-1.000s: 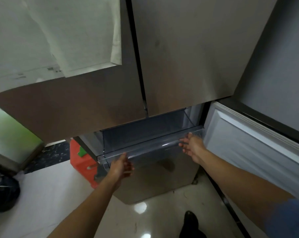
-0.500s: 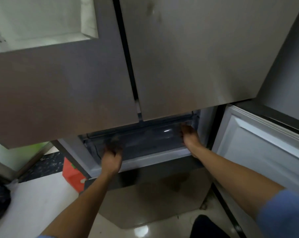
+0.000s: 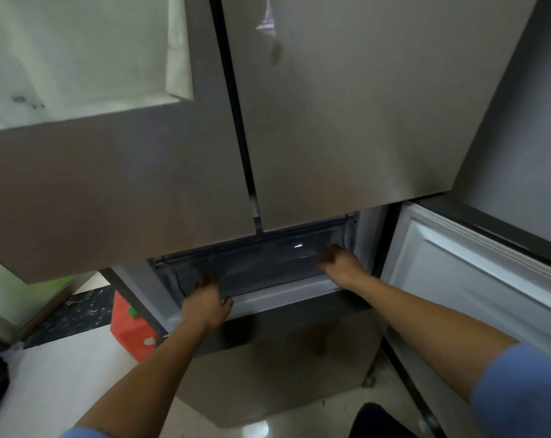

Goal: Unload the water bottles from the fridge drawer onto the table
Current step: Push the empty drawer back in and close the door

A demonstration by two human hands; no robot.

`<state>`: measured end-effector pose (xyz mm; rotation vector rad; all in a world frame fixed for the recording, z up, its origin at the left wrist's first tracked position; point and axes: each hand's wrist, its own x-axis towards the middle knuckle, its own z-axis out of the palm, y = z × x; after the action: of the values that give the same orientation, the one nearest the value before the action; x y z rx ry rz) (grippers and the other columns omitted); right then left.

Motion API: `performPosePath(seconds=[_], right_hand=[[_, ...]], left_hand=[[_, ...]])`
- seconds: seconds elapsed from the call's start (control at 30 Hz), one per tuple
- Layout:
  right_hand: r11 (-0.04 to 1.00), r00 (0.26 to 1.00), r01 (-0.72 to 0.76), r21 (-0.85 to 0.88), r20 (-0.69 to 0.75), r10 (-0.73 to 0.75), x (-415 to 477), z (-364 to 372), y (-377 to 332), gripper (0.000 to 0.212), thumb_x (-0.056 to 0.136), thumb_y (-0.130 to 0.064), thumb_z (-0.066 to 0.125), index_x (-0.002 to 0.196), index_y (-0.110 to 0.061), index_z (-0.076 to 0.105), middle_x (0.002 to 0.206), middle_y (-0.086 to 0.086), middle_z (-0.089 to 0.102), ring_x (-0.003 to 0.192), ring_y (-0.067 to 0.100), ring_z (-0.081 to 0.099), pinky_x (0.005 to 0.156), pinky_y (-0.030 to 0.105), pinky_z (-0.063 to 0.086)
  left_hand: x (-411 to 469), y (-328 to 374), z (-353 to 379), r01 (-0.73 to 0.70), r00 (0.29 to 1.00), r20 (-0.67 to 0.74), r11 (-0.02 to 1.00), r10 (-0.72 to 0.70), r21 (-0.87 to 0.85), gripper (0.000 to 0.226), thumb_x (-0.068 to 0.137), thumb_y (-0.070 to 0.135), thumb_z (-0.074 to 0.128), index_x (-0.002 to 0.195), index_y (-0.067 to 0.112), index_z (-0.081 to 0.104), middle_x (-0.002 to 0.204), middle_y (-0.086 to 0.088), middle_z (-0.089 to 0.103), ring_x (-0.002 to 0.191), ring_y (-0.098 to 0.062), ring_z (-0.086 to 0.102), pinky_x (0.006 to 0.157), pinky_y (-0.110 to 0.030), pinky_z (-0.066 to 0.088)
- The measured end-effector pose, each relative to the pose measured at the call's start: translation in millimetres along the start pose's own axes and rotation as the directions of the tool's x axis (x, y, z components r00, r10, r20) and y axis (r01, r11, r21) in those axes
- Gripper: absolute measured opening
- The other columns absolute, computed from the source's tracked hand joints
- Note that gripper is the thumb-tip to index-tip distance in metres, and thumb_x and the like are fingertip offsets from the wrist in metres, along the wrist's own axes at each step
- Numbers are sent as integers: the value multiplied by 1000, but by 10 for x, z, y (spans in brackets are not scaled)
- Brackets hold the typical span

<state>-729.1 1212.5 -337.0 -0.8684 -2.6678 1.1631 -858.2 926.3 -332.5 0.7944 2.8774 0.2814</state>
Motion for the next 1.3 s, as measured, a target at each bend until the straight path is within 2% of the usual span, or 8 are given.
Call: performPosePath(seconds=[0.13, 0.3, 0.5, 0.63, 0.73, 0.97, 1.1, 1.3], right_hand=[[990, 1000, -4, -138, -14, 2, -540, -268, -108, 29, 91, -41, 57, 112, -21, 61, 101, 0, 62, 94, 20, 61, 73, 30, 47], [951, 984, 42, -306, -153, -93, -1276, -802, -247, 23, 91, -36, 57, 106, -21, 62, 106, 1, 60, 93, 22, 61, 73, 28, 43], [920, 891, 28, -391, -407, -200, -2170, -1630, -264, 21, 89, -32, 57, 105, -21, 65, 100, -3, 66, 88, 20, 62, 74, 34, 50], [922, 761, -100, -374, -626, -171, -2684, -2221, -70, 18, 87, -29, 60, 102, -22, 66, 99, -1, 68, 87, 22, 64, 73, 34, 49], [886, 721, -293, -360, -691, -42, -3106, -2635, 305, 24, 90, -33, 57, 110, -21, 63, 107, 1, 66, 93, 22, 61, 73, 33, 46], [718, 691, -638, -277, -616, 377, -4054, -3132, 1201, 57, 94, -61, 34, 124, -19, 56, 123, 10, 61, 105, 30, 58, 85, 40, 43], [738, 765, -588, -329, -522, 377, -4308, -3155, 1271, 63, 95, -62, 18, 117, -20, 60, 120, 9, 64, 104, 30, 58, 86, 40, 37], [801, 845, -496, -335, -399, 356, -4522, -2974, 1141, 59, 96, -58, 24, 117, -12, 56, 121, 14, 61, 105, 31, 57, 77, 36, 39]], left_hand=[[-244, 223, -324, -142, 990, 41, 985, 138, 100, 32, 91, 40, 49, 114, 18, 45, 109, -10, 56, 94, -29, 57, 67, -34, 43], [-451, 675, -673, -354, 935, 28, 922, 355, 154, 15, 89, 33, 48, 95, 19, 48, 100, -7, 61, 85, -26, 60, 62, -31, 40], [-765, 1416, -792, -507, 859, -41, 858, 511, 81, 14, 91, 32, 49, 98, 19, 53, 100, -3, 60, 85, -22, 60, 71, -34, 49], [-1038, 1921, -813, -601, 794, -62, 796, 605, 71, 19, 90, 32, 49, 99, 17, 55, 103, -5, 61, 90, -26, 61, 72, -35, 49], [-1286, 2306, -821, -659, 745, -86, 750, 662, 59, 19, 88, 32, 50, 96, 16, 57, 102, -4, 62, 91, -28, 62, 69, -35, 45], [-2078, 2979, -741, -750, 650, -131, 659, 749, 45, 21, 91, 32, 48, 101, 15, 57, 97, -3, 61, 79, -23, 59, 64, -33, 45], [-2686, 3151, -601, -718, 690, -117, 696, 715, 16, 17, 91, 33, 46, 92, 18, 54, 90, 0, 59, 74, -21, 56, 60, -31, 40], [-3495, 2965, -460, -655, 755, -43, 756, 654, -10, 14, 90, 33, 46, 79, 24, 45, 83, 6, 49, 70, -16, 51, 58, -30, 36]])
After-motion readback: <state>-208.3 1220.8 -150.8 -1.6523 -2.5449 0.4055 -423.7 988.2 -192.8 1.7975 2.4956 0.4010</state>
